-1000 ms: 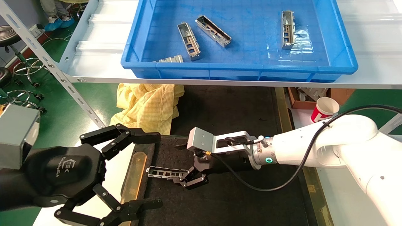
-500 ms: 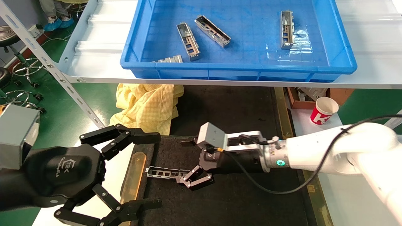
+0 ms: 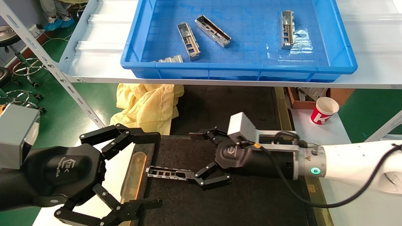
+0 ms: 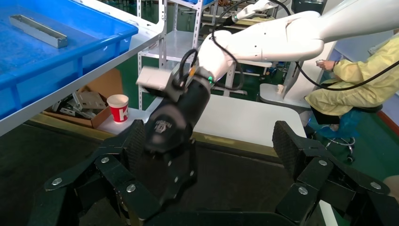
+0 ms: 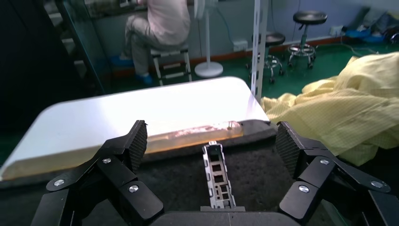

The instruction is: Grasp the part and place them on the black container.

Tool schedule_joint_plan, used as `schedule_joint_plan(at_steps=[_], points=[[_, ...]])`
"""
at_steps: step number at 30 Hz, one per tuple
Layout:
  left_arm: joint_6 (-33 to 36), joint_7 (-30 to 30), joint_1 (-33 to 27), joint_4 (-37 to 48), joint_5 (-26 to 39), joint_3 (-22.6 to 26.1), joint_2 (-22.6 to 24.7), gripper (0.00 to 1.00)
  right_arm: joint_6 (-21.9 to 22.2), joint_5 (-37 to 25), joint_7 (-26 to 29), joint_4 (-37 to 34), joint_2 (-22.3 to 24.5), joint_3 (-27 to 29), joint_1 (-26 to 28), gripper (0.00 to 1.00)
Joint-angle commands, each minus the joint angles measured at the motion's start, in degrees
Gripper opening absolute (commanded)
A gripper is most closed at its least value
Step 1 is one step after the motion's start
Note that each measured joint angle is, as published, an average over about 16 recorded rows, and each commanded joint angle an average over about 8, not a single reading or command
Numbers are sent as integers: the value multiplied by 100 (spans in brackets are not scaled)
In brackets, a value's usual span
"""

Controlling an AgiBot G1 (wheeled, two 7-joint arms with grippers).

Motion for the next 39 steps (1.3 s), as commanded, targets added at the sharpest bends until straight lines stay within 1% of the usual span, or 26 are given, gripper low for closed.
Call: schedule_joint_plan(at_steps=[1, 32, 39], points=[[0, 0, 0, 0, 0, 0, 0, 100, -51, 29, 98, 188, 140, 163, -100, 100], [-1, 1, 0, 0, -1, 2, -1, 100, -848, 485, 1614, 3102, 2313, 2679, -1650, 100], [-2, 1, 0, 1, -2, 1, -1, 100, -979, 561, 1835, 3568, 2659, 3082, -1897, 100]])
